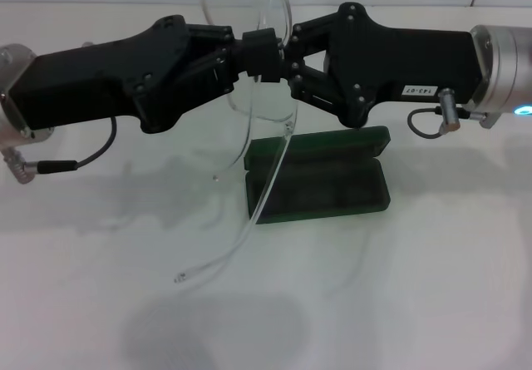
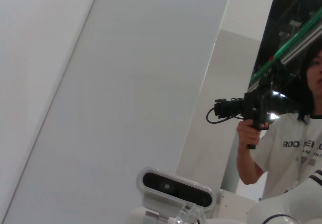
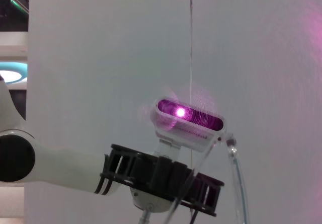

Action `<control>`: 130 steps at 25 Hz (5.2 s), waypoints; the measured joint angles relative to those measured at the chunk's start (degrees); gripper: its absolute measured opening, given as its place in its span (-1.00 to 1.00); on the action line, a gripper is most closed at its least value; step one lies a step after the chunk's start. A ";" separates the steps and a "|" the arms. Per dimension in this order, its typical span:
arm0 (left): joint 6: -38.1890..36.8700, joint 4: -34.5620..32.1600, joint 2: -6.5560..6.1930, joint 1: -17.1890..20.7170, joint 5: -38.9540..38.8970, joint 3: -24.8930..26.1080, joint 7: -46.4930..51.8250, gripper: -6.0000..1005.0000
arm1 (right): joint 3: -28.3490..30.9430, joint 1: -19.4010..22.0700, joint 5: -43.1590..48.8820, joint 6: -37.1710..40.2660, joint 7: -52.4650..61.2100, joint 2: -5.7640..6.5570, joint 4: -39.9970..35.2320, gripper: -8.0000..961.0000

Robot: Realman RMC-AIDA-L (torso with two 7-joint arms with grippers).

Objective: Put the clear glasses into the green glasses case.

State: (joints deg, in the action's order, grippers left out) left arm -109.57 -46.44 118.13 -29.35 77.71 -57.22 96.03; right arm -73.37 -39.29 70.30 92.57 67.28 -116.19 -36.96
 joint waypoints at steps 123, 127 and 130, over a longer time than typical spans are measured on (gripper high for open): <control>-3.24 5.04 -1.07 -3.74 -0.69 -0.08 -5.10 -0.93 | -4.06 3.44 -23.91 7.29 -11.39 0.08 10.07 -0.85; -3.35 5.08 -1.03 -3.70 -0.26 -0.38 -5.07 -0.93 | -4.17 3.44 -25.50 7.04 -11.96 0.01 10.20 -0.85; -3.44 5.26 -0.69 -3.70 -0.14 -0.46 -5.07 -0.93 | -4.35 3.41 -26.07 6.89 -12.51 0.00 10.24 -0.85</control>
State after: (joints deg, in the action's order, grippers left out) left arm -113.00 -41.17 117.43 -33.04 77.58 -57.68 90.96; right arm -77.71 -35.88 44.23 99.46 54.77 -116.19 -26.72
